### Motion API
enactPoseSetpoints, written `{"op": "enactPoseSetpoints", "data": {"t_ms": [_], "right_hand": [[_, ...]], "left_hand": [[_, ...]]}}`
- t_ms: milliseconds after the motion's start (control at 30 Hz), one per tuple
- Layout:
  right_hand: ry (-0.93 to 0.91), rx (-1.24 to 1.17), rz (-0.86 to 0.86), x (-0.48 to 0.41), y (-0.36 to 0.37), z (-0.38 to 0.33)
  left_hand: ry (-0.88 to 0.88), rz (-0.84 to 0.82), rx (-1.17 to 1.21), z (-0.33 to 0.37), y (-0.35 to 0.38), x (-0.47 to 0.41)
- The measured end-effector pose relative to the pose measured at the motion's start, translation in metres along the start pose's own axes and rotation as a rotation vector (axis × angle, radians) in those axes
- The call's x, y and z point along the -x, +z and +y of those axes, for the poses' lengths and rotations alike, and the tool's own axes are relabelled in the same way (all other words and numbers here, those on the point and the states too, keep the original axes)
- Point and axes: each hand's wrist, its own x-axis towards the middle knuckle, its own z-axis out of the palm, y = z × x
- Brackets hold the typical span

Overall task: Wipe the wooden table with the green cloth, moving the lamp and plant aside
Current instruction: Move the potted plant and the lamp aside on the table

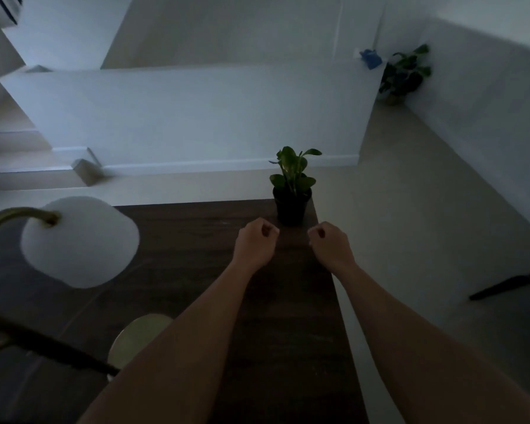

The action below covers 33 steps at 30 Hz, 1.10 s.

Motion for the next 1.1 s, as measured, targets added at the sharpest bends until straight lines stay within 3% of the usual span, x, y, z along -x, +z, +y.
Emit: {"op": "enactPoseSetpoints", "data": {"t_ms": [267, 400, 600, 1101], "right_hand": [[-0.1, 0.162, -0.028, 0.096, -0.007, -0.035], [-0.111, 0.188, 0.068, 0.149, 0.003, -0.053], [-0.161, 0.167, 0.047, 0.212, 0.034, -0.083], [-0.275, 0.045, -0.269, 0.286, 0.126, -0.16]], "left_hand": [[0.142, 0.025, -0.04, -0.007, -0.027, 0.089], [0.198, 0.011, -0.133, -0.037, -0.051, 0.154], [0.25, 0.049, -0.182, -0.088, -0.075, 0.233], [-0.005, 0.384, -0.084, -0.175, -0.143, 0.294]]}}
